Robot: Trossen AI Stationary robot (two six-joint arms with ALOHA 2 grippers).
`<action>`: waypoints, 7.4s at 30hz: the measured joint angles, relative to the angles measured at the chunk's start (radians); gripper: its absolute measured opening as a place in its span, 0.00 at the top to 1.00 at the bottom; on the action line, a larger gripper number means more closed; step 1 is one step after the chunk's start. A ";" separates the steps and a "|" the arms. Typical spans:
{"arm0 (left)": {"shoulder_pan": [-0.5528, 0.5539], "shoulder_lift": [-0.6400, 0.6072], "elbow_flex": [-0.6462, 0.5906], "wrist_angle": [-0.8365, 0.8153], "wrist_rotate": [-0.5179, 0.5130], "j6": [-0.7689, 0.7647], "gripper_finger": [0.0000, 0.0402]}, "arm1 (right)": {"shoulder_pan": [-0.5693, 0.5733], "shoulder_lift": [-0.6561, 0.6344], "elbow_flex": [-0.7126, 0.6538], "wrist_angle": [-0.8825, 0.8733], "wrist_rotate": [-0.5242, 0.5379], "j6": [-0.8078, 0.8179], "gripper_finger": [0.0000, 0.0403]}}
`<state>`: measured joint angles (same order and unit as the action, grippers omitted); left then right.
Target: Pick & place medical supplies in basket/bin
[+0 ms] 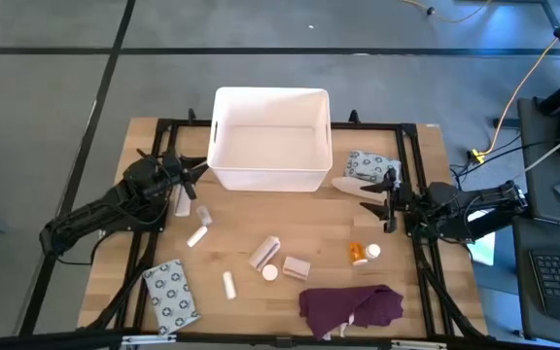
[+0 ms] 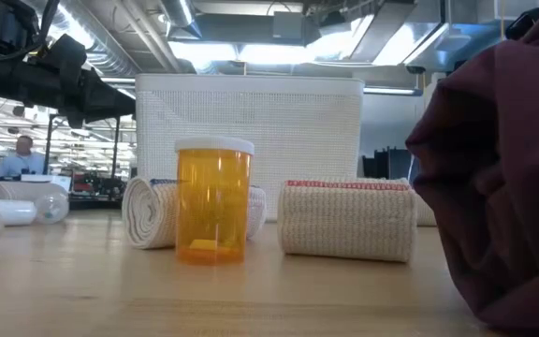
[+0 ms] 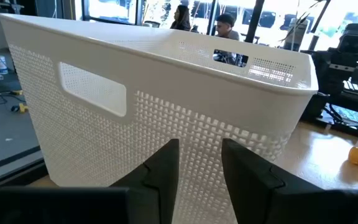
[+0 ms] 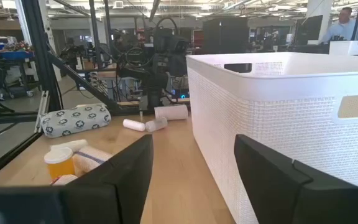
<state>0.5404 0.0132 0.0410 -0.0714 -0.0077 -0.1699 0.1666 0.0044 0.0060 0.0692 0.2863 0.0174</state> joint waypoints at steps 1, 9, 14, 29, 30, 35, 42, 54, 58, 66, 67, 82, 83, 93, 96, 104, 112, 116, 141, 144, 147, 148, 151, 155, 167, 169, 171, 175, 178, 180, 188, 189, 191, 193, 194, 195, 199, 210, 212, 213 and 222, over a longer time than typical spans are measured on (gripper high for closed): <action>0.000 0.000 0.000 0.000 0.000 0.000 0.71 | 0.000 0.000 0.000 0.000 0.000 0.000 0.44; 0.000 0.000 0.000 0.000 0.000 0.000 0.71 | 0.000 0.000 0.000 0.000 0.000 0.000 0.44; 0.000 0.000 0.000 0.000 0.000 0.000 0.71 | 0.000 0.000 0.000 0.000 0.000 0.000 0.44; 0.000 0.000 0.000 0.000 0.000 0.000 0.71 | 0.000 0.000 0.000 0.001 0.000 0.030 0.44; 0.000 0.000 0.000 0.000 0.000 0.000 0.71 | 0.000 0.000 0.000 0.002 0.000 0.039 0.44; 0.000 0.000 0.000 0.000 0.000 0.000 0.71 | 0.000 0.000 0.000 0.019 0.000 0.058 0.44; 0.000 0.000 0.000 0.000 0.000 0.000 0.71 | 0.000 0.005 0.020 -0.013 0.009 0.088 0.44; 0.000 0.000 0.000 0.000 0.000 0.000 0.71 | 0.000 0.490 0.537 -0.403 0.377 0.280 0.44; 0.000 0.000 0.000 0.000 0.000 0.000 0.71 | 0.000 0.703 0.780 -0.687 0.261 0.489 0.44; 0.000 0.000 0.000 0.000 0.000 0.000 0.71 | -0.017 1.033 1.138 -1.262 0.194 0.631 0.44; 0.000 0.000 0.000 0.000 0.000 0.000 0.71 | -0.023 1.063 1.152 -1.318 0.159 0.624 0.44; 0.000 0.000 0.000 0.000 0.000 -0.002 0.71 | -0.225 1.194 0.848 -1.188 -0.026 0.413 0.55; 0.000 0.000 0.000 0.000 0.000 -0.003 0.71 | -0.241 1.194 0.822 -1.153 -0.026 0.391 0.56; 0.000 0.000 0.000 0.001 0.000 -0.003 0.71 | -0.384 1.194 0.712 -1.015 -0.086 0.271 0.56; 0.000 0.000 0.000 0.001 0.000 -0.002 0.71 | -0.421 1.195 0.713 -1.004 -0.136 0.251 0.56; 0.000 0.000 0.000 0.000 -0.001 -0.002 0.71 | -0.471 1.302 0.713 -0.992 -0.193 0.214 0.56; 0.000 0.000 0.000 0.000 -0.002 0.000 0.71 | -0.477 1.412 0.715 -0.995 -0.194 0.213 0.68; 0.000 0.000 0.000 0.001 -0.002 0.000 0.71 | -0.478 1.406 0.715 -0.996 -0.203 0.211 0.82; 0.000 0.000 0.000 0.000 -0.001 -0.003 0.71 | -0.478 1.188 0.713 -1.028 -0.208 0.209 0.99; 0.000 0.000 0.000 0.001 -0.001 -0.003 0.71 | -0.478 1.188 0.713 -1.029 -0.208 0.209 0.97; 0.000 0.000 0.000 0.001 -0.001 -0.003 0.71 | -0.478 1.188 0.713 -1.029 -0.199 0.212 0.88; 0.000 0.000 0.000 0.001 -0.001 -0.003 0.71 | -0.478 1.188 0.713 -1.029 -0.194 0.213 0.84; 0.000 0.000 0.000 0.001 -0.001 -0.003 0.71 | -0.478 1.188 0.713 -1.030 -0.190 0.214 0.68; 0.000 0.000 0.000 0.001 -0.001 -0.003 0.71 | -0.478 1.188 0.713 -1.029 -0.190 0.214 0.47; 0.000 0.000 0.000 0.001 -0.001 -0.003 0.71 | -0.478 1.335 0.714 -1.028 -0.158 0.231 0.30; 0.000 0.000 0.000 0.001 0.000 -0.010 0.71 | -0.478 1.378 0.714 -1.035 -0.128 0.241 0.30; 0.000 0.000 0.000 0.001 0.000 -0.030 0.71 | -0.478 1.413 0.714 -1.036 -0.128 0.240 0.31; 0.000 0.000 0.000 0.001 0.000 -0.054 0.71 | -0.478 1.476 0.714 -1.035 -0.138 0.237 0.38; 0.000 0.000 0.000 0.001 0.000 -0.054 0.71 | -0.478 1.509 0.714 -1.036 -0.139 0.236 0.45; 0.000 0.000 0.000 0.001 0.000 -0.054 0.71 | -0.478 1.518 0.715 -1.036 -0.139 0.235 0.52; 0.000 0.000 0.000 0.001 0.000 -0.054 0.71 | -0.477 1.479 0.745 -1.085 -0.321 0.141 0.80; 0.000 0.000 0.000 0.001 0.000 -0.054 0.71 | -0.477 1.468 0.762 -1.109 -0.364 0.120 0.80; 0.000 0.000 0.000 0.001 0.000 -0.054 0.71 | -0.477 1.440 0.798 -1.175 -0.462 0.087 0.80; 0.000 0.000 0.000 0.001 0.000 -0.053 0.71 | -0.477 1.415 0.845 -1.258 -0.581 0.078 0.79; 0.000 0.000 0.000 0.001 0.000 -0.054 0.71 | -0.478 1.402 0.875 -1.303 -0.643 0.078 0.78; 0.000 0.000 0.000 0.001 0.000 -0.053 0.71 | -0.477 1.387 0.907 -1.344 -0.695 0.081 0.76; 0.000 0.000 0.000 0.001 0.000 -0.053 0.71 | -0.447 1.316 1.052 -1.436 -0.826 0.082 0.74; 0.000 0.000 0.000 0.001 0.000 -0.053 0.71 | -0.428 1.236 1.516 -0.905 -0.640 0.395 0.76; 0.000 0.000 0.000 0.001 0.000 -0.053 0.71 | -0.438 1.263 1.576 -0.769 -0.599 0.361 0.76; 0.000 0.000 0.000 0.001 0.000 -0.053 0.71 | -0.444 1.282 1.600 -0.716 -0.577 0.338 0.76; 0.000 0.000 0.000 0.001 0.000 -0.053 0.71 | -0.514 1.604 1.764 -0.607 -0.379 0.168 0.77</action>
<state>0.5400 0.0132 0.0410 -0.0708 -0.0079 -0.2226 -0.3472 1.6089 1.7698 -0.5373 -0.0930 0.1850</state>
